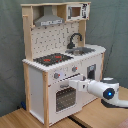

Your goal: Play with the kitchen

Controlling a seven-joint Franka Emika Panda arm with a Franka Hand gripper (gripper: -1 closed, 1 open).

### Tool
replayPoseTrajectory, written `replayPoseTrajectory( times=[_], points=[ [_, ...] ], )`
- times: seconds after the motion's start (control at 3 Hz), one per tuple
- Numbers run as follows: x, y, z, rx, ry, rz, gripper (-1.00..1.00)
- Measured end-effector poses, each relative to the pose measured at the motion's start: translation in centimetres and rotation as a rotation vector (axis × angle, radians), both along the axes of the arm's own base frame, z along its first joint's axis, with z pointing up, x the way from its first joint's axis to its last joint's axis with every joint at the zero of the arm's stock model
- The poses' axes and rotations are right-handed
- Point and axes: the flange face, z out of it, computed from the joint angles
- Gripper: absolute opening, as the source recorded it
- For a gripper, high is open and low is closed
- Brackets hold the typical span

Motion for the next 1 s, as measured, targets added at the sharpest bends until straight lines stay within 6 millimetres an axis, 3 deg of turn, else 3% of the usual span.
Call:
replayPoseTrajectory(
  times=[0.67,1.0],
  points=[
    [-0.7,1.6,0.5,0.202,-0.055,0.024,1.00],
    [1.2,-0.3,-3.5,0.180,-0.026,-0.014,1.00]
  ],
)
